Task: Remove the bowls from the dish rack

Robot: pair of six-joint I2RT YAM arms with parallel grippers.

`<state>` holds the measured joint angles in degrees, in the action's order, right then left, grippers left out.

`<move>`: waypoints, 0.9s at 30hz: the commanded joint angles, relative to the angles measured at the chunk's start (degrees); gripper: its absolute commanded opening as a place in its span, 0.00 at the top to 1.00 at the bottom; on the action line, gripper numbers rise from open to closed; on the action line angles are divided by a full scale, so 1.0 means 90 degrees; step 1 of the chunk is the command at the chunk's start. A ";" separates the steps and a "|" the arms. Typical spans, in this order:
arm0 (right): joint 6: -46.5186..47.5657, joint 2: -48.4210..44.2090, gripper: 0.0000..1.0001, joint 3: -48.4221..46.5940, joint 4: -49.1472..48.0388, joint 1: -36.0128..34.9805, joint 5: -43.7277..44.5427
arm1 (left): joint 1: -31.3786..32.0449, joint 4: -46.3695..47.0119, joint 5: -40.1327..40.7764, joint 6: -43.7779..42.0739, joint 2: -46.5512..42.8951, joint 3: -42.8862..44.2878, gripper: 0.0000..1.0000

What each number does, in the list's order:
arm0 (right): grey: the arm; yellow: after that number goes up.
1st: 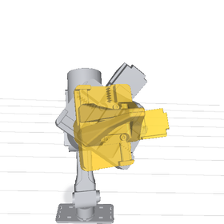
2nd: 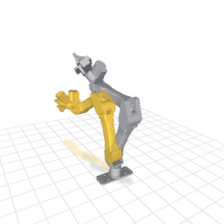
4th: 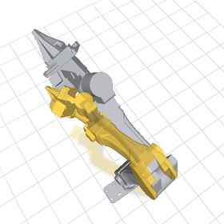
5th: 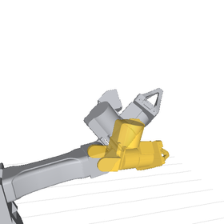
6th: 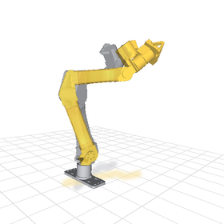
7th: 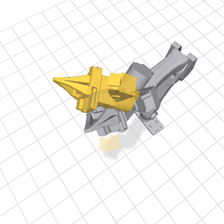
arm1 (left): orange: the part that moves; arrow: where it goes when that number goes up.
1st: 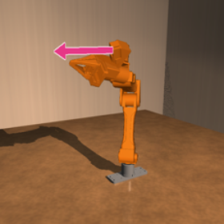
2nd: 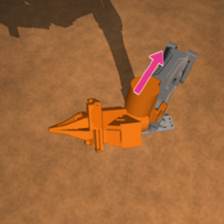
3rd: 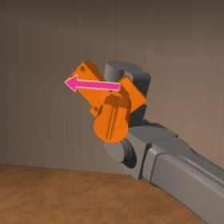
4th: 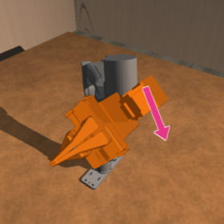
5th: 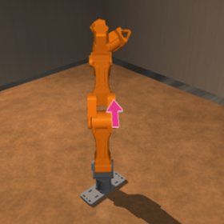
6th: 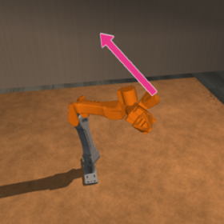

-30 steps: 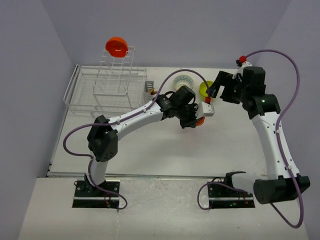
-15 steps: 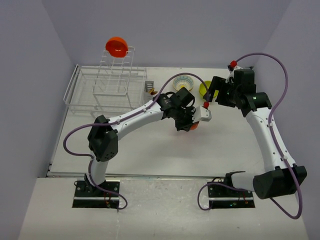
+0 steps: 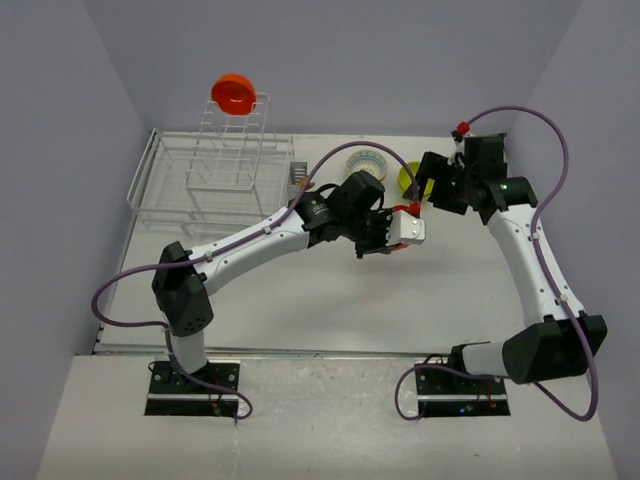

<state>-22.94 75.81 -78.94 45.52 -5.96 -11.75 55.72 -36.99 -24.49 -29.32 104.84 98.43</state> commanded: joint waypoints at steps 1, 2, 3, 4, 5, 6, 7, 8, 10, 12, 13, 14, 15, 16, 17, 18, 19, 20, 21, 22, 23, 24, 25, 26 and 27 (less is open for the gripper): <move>0.0332 0.0540 0.18 -0.0195 0.0372 -0.0499 -0.0208 | -0.0020 0.0361 -0.0072 -0.0413 -0.0223 0.0244 1.00; 0.0322 0.0561 0.18 -0.0155 0.0266 -0.0558 -0.0218 | -0.0020 0.0312 -0.0072 -0.0462 -0.0165 0.0312 1.00; 0.0313 0.0600 0.21 -0.0107 0.0236 -0.0607 -0.0237 | -0.0020 0.0186 -0.0081 -0.0550 -0.0125 0.0390 1.00; 0.0303 0.0639 0.22 -0.0097 0.0216 -0.0627 -0.0228 | -0.0020 0.0098 -0.0072 -0.0589 -0.0086 0.0594 1.00; 0.0312 0.0649 0.26 -0.0106 0.0226 -0.0647 -0.0180 | -0.0020 -0.0087 -0.0043 -0.0677 0.0011 0.0712 1.00; 0.0322 0.0688 0.28 -0.0145 0.0245 -0.0656 -0.0131 | -0.0020 -0.0176 0.0074 -0.0707 0.0070 0.0926 1.00; 0.0342 0.0707 0.29 -0.0174 0.0332 -0.0666 -0.0072 | -0.0020 -0.0244 0.0162 -0.0726 0.0167 0.1015 1.00; 0.0351 0.0717 0.31 -0.0194 0.0362 -0.0666 -0.0014 | -0.0020 -0.0361 0.0230 -0.0784 0.0197 0.1093 1.00; 0.0400 0.0756 0.34 -0.0175 0.0421 -0.0676 0.0046 | -0.0020 -0.0401 0.0425 -0.0824 0.0265 0.1260 1.00; 0.0400 0.0776 0.36 -0.0126 0.0441 -0.0705 0.0065 | -0.0020 -0.0411 0.0524 -0.0883 0.0285 0.1328 1.00; 0.0410 0.0805 0.43 -0.0106 0.0431 -0.0705 0.0084 | -0.0020 -0.0421 0.0621 -0.0902 0.0324 0.1338 1.00; 0.0410 0.0815 0.46 -0.0097 0.0431 -0.0715 0.0085 | -0.0020 -0.0469 0.0651 -0.0931 0.0343 0.1367 1.00; 0.0420 0.0815 0.53 -0.0096 0.0421 -0.0725 0.0104 | -0.0020 -0.0528 0.0690 -0.0941 0.0431 0.1455 1.00; 0.0410 0.0825 0.57 -0.0096 0.0421 -0.0725 0.0124 | -0.0020 -0.0586 0.0709 -0.0961 0.0461 0.1494 1.00; 0.0410 0.0825 0.58 -0.0106 0.0411 -0.0735 0.0162 | -0.0020 -0.0703 0.0738 -0.0971 0.0509 0.1524 1.00; 0.0400 0.0815 0.58 -0.0126 0.0421 -0.0735 0.0192 | -0.0020 -0.0762 0.0777 -0.0990 0.0597 0.1582 1.00; 0.0400 0.0805 0.63 -0.0135 0.0411 -0.0735 0.0269 | -0.0020 -0.0888 0.0797 -0.0990 0.0627 0.1602 1.00; 0.0391 0.0786 0.65 -0.0155 0.0421 -0.0735 0.0299 | -0.0020 -0.0948 0.0807 -0.1019 0.0666 0.1631 1.00; 0.0391 0.0776 0.66 -0.0174 0.0421 -0.0735 0.0309 | -0.0020 -0.1016 0.0846 -0.1019 0.0734 0.1689 1.00; 0.0391 0.0776 0.67 -0.0175 0.0421 -0.0725 0.0319 | -0.0020 -0.1123 0.0866 -0.1019 0.0754 0.1719 1.00; 0.0391 0.0785 0.77 -0.0175 0.0421 -0.0735 0.0358 | -0.0020 -0.1163 0.0875 -0.1029 0.0783 0.1739 1.00; 0.0381 0.0786 0.81 -0.0175 0.0402 -0.0735 0.0368 | -0.0020 -0.1182 0.0895 -0.1039 0.0793 0.1748 1.00; 0.0381 0.0795 0.82 -0.0155 0.0392 -0.0735 0.0368 | -0.0020 -0.1202 0.0905 -0.1029 0.0793 0.1758 1.00; 0.0381 0.0805 0.85 -0.0145 0.0372 -0.0735 0.0358 | -0.0020 -0.1212 0.0905 -0.1049 0.0793 0.1749 1.00; 0.0381 0.0834 0.85 -0.0116 0.0363 -0.0735 0.0358 | -0.0020 -0.1222 0.0905 -0.1049 0.0774 0.1739 1.00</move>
<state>-18.41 83.55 -79.35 49.47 -12.53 -8.54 55.96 -46.74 -18.59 -38.44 111.90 112.01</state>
